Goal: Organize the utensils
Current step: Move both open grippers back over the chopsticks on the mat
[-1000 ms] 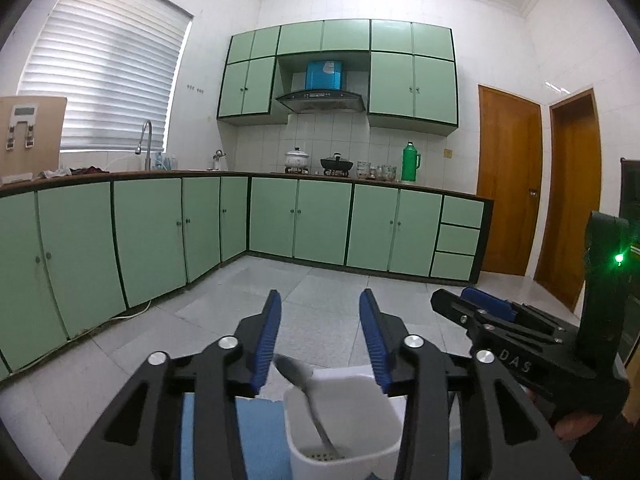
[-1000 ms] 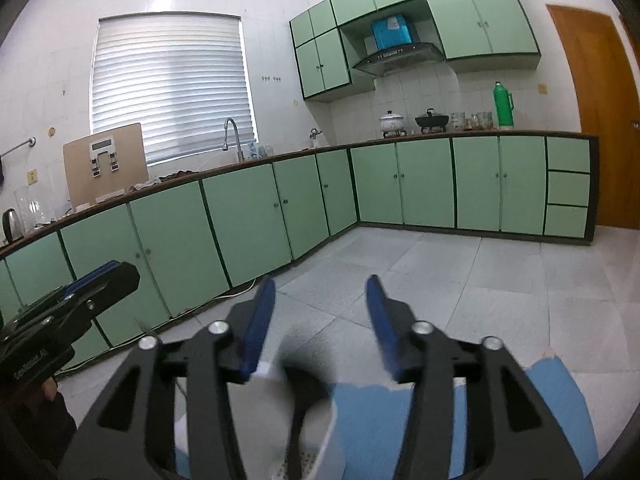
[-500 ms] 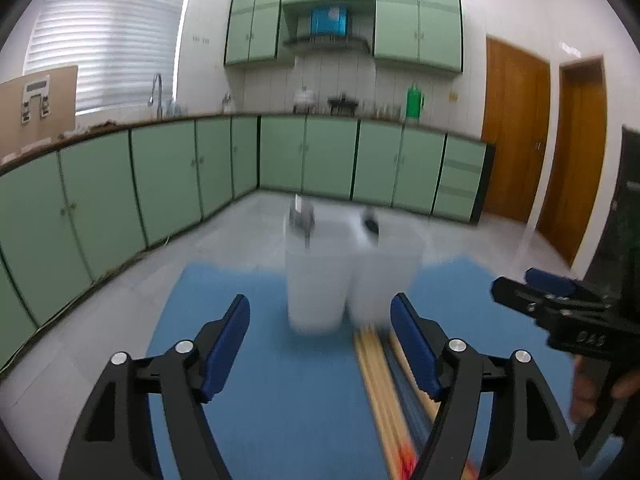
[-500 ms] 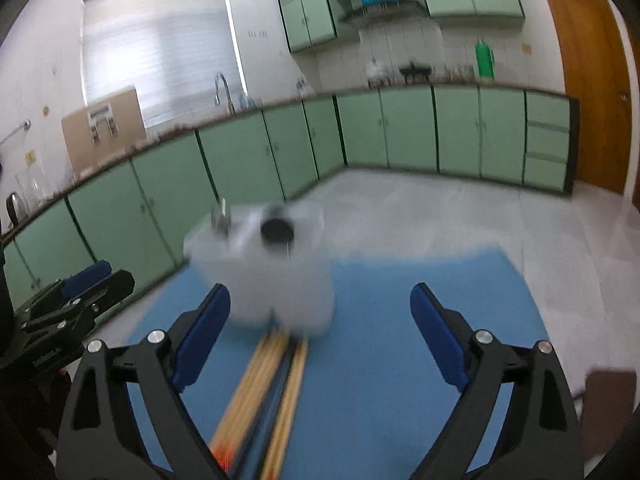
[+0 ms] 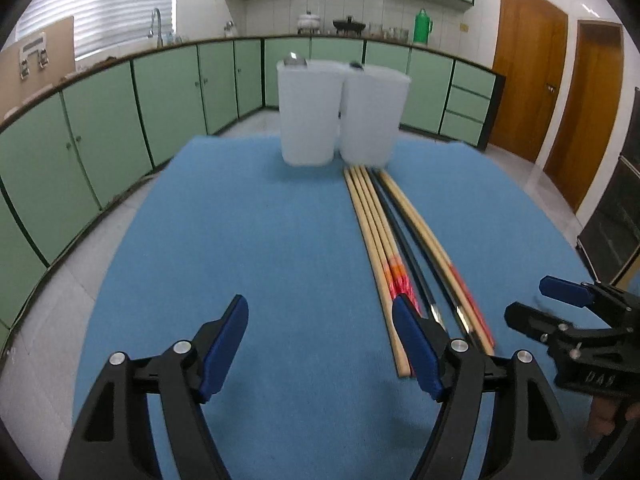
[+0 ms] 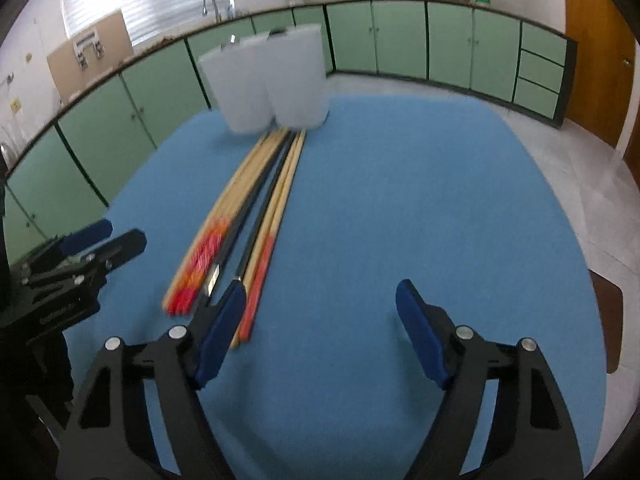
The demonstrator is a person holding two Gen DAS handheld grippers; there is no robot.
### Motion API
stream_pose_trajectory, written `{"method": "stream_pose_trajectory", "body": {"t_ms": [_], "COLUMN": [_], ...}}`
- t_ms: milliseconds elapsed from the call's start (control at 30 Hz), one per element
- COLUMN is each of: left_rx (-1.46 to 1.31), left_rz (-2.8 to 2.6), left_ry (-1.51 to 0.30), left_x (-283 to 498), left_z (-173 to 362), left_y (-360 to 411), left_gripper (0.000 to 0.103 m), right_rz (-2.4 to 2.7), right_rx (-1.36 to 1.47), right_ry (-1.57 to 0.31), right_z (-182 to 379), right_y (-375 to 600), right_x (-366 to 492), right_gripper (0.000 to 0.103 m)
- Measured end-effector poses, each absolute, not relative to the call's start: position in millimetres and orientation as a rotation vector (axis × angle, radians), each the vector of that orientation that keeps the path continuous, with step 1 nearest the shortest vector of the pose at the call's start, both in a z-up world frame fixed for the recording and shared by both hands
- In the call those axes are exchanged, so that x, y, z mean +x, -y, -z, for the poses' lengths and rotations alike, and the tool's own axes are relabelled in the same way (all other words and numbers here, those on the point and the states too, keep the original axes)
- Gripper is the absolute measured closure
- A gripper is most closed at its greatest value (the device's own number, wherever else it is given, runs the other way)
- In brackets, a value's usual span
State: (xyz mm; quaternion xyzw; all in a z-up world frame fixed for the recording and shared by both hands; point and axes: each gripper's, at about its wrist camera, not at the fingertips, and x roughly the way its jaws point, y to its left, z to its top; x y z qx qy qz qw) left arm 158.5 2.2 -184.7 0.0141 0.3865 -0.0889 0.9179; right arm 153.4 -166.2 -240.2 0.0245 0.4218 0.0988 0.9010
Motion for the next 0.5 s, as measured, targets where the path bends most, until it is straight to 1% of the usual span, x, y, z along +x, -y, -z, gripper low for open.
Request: {"method": "stream_pose_trajectory", "body": {"t_ms": [200,500], "left_rx": [0.039,0.024], "left_rz": [0.190,0.186], "left_ry": [-0.842,-0.851], "left_x": [155,157], "left_z": [198,197], "left_y": [-1,-4], "left_gripper": [0.030,0.028], "right_rz": [-0.205,-0.214], "right_rx": [-0.005,-0.084], "right_ry": [-0.900,-0.907], "right_z": [246,250], "right_y": [157,138], "right_x": [151,146], "right_gripper": [0.030,0.031]}}
